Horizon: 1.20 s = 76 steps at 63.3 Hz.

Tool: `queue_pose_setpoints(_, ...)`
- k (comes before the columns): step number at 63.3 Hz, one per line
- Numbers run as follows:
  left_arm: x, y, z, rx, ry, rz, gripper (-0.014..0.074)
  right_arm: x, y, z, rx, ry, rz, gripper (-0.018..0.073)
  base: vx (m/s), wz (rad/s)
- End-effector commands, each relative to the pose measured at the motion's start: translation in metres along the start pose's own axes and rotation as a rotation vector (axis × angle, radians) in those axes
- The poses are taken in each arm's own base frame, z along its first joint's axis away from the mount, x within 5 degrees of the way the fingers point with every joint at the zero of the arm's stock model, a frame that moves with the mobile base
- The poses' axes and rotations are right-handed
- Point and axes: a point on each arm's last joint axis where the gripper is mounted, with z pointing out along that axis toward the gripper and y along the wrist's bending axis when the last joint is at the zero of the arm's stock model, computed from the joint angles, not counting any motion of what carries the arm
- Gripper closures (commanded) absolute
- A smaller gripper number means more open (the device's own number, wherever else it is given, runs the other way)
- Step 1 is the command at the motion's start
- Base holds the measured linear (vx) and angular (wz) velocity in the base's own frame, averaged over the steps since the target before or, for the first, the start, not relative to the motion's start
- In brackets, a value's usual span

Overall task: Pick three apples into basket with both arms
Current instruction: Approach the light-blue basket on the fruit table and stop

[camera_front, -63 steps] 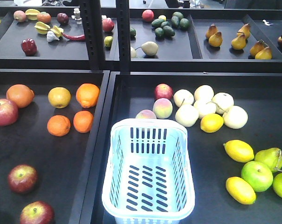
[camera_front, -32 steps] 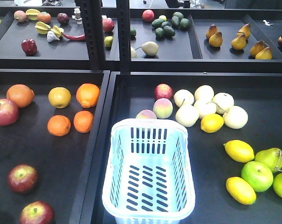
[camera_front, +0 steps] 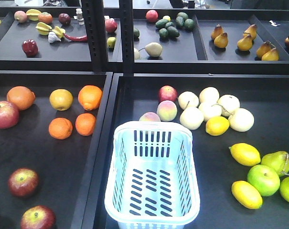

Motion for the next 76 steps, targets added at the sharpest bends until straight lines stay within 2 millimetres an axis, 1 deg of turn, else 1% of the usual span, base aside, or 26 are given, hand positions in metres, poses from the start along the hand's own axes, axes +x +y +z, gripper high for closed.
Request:
queue_pose_setpoints(1, -0.017, -0.003, -0.003, 0.041, -0.123, -0.316, 0.0603, -0.003, 0.001, -0.001, -0.011, -0.07, -0.018, 0.0564, 0.0, 0.0)
queue_pose_setpoints(4, -0.017, -0.003, -0.003, 0.045, -0.122, -0.425, 0.0603, -0.003, 0.001, -0.001, -0.011, -0.07, -0.018, 0.0564, 0.0, 0.0)
queue_pose_setpoints(7, -0.017, -0.003, -0.003, 0.047, -0.121, -0.487, 0.0603, -0.003, 0.001, -0.001, -0.011, -0.07, -0.018, 0.0564, 0.0, 0.0)
queue_pose_setpoints(11, -0.018, -0.003, -0.003, 0.048, -0.124, -0.509, 0.0603, -0.003, 0.001, -0.001, -0.011, -0.07, -0.018, 0.0564, 0.0, 0.0)
queue_pose_setpoints(17, -0.023, -0.003, -0.004, 0.059, -0.182, -0.517, 0.0603, -0.003, 0.001, -0.001, -0.011, -0.07, -0.018, 0.0564, 0.0, 0.0)
queue_pose_setpoints(22, -0.028, -0.003, -0.005, 0.066, -0.206, -0.579, 0.0603, -0.003, 0.001, -0.001, -0.011, -0.07, -0.018, 0.0564, 0.0, 0.0)
queue_pose_setpoints(24, -0.029, -0.002, -0.005, 0.07, -0.22, -0.637, 0.0603, -0.003, 0.001, -0.001, -0.011, -0.07, -0.018, 0.0564, 0.0, 0.0)
queue_pose_setpoints(30, -0.038, -0.001, -0.007, 0.1, -0.255, -0.956, 0.0603, -0.003, 0.001, -0.001, -0.011, -0.07, -0.018, 0.0564, 0.0, 0.0)
queue_pose_setpoints(32, -0.042, -0.003, -0.008, 0.114, -0.253, -1.006, 0.0603, -0.003, 0.001, -0.001, -0.011, -0.07, -0.018, 0.0564, 0.0, 0.0)
queue_pose_setpoints(34, -0.049, -0.006, -0.01, 0.131, -0.252, -1.015, 0.0603, -0.003, 0.001, -0.001, -0.011, -0.07, -0.018, 0.0564, 0.0, 0.0)
queue_pose_setpoints(36, -0.056, -0.009, -0.011, 0.148, -0.255, -1.013, 0.0603, -0.003, 0.001, -0.001, -0.011, -0.07, -0.018, 0.0564, 0.0, 0.0)
queue_pose_setpoints(40, -0.079, -0.017, -0.019, 0.199, -0.283, -0.971, 0.0603, -0.003, 0.001, -0.001, -0.011, -0.07, -0.018, 0.0564, 0.0, 0.0)
queue_pose_setpoints(48, -0.128, -0.032, -0.039, 0.262, -0.383, -0.752, 0.0603, -0.003, 0.001, -0.001, -0.011, -0.07, -0.018, 0.0564, 0.0, 0.0)
queue_pose_setpoints(50, -0.14, -0.036, -0.042, 0.272, -0.399, -0.72, 0.0603, -0.003, 0.001, -0.001, -0.011, -0.07, -0.018, 0.0564, 0.0, 0.0)
queue_pose_setpoints(54, -0.156, -0.042, -0.045, 0.277, -0.406, -0.673, 0.0603, -0.003, 0.001, -0.001, -0.011, -0.07, -0.018, 0.0564, 0.0, 0.0)
queue_pose_setpoints(59, -0.174, -0.05, -0.04, 0.267, -0.349, -0.605, 0.0603, -0.003, 0.001, -0.001, -0.011, -0.07, -0.018, 0.0564, 0.0, 0.0)
queue_pose_setpoints(66, -0.19, -0.059, -0.028, 0.256, -0.253, -0.537, 0.0603, -0.003, 0.001, -0.001, -0.011, -0.07, -0.018, 0.0564, 0.0, 0.0)
queue_pose_setpoints(70, -0.2, -0.065, -0.018, 0.263, -0.206, -0.536, 0.0603, -0.003, 0.001, -0.001, -0.011, -0.07, -0.018, 0.0564, 0.0, 0.0)
queue_pose_setpoints(76, -0.21, -0.074, 0.003, 0.283, -0.12, -0.452, 0.0603, -0.003, 0.001, -0.001, -0.011, -0.07, -0.018, 0.0564, 0.0, 0.0)
